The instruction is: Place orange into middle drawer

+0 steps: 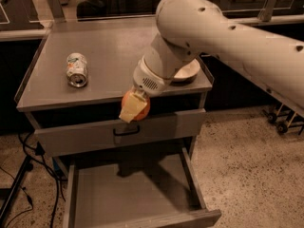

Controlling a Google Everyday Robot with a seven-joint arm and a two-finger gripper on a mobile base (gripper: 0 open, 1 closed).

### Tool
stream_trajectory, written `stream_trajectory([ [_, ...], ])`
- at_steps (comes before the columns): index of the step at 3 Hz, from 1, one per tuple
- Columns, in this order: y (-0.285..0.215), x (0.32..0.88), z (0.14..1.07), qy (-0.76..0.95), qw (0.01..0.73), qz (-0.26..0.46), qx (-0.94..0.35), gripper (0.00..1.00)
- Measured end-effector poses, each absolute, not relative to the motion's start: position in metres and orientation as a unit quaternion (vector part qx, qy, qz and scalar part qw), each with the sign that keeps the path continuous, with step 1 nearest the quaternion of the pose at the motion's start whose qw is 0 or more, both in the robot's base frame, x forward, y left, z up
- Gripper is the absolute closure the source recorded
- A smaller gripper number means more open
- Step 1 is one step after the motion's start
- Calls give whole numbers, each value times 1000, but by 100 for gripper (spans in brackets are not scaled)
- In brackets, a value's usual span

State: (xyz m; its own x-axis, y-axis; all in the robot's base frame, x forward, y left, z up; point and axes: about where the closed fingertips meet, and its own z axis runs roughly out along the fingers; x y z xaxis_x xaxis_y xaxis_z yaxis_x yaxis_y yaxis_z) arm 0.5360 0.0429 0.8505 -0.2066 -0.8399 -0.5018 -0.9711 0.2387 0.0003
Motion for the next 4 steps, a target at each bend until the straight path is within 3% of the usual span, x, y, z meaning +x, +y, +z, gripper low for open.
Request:
stream_trajectory([
  [1,18,499,808,782,172,183,-570,100],
  [4,1,472,737,813,134,182,-536,100],
])
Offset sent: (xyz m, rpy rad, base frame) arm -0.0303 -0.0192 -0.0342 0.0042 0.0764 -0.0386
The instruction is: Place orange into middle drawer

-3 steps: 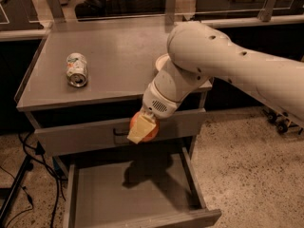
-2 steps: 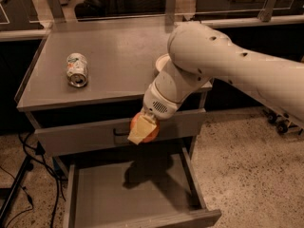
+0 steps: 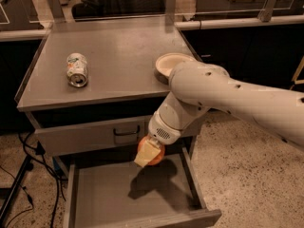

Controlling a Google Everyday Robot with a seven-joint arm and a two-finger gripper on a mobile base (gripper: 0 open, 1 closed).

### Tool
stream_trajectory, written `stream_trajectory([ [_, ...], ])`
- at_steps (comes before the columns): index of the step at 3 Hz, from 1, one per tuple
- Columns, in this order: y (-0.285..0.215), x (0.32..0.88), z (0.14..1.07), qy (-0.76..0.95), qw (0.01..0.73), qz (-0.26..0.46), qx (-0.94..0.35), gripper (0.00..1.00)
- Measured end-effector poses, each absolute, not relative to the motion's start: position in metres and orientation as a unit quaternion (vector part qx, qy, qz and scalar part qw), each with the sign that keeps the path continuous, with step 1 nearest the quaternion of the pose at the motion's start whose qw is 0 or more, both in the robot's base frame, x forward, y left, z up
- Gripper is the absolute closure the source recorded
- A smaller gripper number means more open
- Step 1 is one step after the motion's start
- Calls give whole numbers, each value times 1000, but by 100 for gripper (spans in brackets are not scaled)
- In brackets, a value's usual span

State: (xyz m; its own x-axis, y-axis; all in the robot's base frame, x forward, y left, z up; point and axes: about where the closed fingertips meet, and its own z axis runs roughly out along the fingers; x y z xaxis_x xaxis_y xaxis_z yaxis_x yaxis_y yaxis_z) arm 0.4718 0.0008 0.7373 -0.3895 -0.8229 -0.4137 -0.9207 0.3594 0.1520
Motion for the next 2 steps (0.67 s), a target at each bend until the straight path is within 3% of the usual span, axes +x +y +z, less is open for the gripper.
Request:
stream_trajectory([
  [2,0,470,708,824,129,188,-518,100],
])
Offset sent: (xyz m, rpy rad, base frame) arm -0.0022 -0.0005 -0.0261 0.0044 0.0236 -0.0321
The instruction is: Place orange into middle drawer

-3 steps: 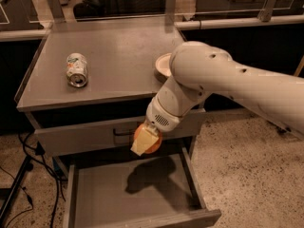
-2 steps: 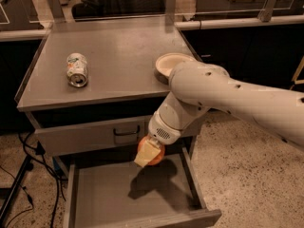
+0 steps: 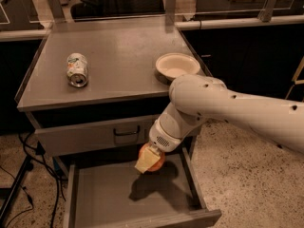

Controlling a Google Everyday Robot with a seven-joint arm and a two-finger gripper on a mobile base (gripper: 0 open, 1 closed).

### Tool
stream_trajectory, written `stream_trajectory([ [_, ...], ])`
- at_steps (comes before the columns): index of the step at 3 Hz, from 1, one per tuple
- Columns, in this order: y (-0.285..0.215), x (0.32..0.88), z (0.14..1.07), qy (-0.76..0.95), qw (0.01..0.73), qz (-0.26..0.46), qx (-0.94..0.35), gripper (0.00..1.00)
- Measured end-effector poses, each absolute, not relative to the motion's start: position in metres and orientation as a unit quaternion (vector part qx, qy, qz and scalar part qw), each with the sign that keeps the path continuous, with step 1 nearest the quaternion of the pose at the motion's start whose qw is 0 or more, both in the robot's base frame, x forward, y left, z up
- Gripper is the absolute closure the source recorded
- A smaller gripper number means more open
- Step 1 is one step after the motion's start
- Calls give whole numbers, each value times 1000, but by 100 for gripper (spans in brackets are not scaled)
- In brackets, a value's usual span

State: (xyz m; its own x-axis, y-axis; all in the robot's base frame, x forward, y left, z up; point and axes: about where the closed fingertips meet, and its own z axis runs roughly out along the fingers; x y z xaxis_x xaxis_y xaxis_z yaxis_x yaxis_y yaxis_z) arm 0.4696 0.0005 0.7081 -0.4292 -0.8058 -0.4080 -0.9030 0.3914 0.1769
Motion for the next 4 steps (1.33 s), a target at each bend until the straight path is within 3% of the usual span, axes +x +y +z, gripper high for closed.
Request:
stream_trajectory([
  [2,6,455,635,834,93,204,-504,100],
  [3,14,463,555,846,80,232,-473,100],
  [4,14,462,551,846,78,234,-472,100],
])
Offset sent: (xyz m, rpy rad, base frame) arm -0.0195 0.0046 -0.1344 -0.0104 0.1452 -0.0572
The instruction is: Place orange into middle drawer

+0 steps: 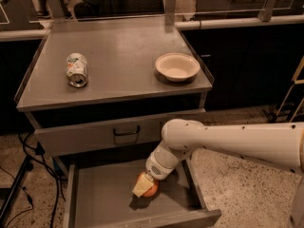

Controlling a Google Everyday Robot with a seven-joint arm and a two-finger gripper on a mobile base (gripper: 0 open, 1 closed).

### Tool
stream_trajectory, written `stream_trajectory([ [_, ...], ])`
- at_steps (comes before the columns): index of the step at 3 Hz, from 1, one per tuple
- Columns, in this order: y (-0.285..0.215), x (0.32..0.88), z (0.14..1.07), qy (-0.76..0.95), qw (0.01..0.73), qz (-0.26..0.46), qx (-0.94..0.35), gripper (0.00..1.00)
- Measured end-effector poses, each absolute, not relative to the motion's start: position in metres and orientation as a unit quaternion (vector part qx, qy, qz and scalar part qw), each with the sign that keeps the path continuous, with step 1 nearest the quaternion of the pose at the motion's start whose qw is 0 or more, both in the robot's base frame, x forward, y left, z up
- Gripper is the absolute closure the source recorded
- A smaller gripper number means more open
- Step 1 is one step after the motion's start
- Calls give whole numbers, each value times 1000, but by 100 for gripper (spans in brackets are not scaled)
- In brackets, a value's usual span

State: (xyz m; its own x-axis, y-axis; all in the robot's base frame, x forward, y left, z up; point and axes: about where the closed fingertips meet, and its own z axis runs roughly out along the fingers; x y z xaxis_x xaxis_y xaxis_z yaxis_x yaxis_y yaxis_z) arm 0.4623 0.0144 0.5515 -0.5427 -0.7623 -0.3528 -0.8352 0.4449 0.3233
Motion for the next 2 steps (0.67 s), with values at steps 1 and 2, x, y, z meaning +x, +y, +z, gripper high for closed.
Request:
stream_trajectory([
  [1,24,462,516,859,69,239,-448,100],
  [2,28,467,490,868,63,238,-431,100],
])
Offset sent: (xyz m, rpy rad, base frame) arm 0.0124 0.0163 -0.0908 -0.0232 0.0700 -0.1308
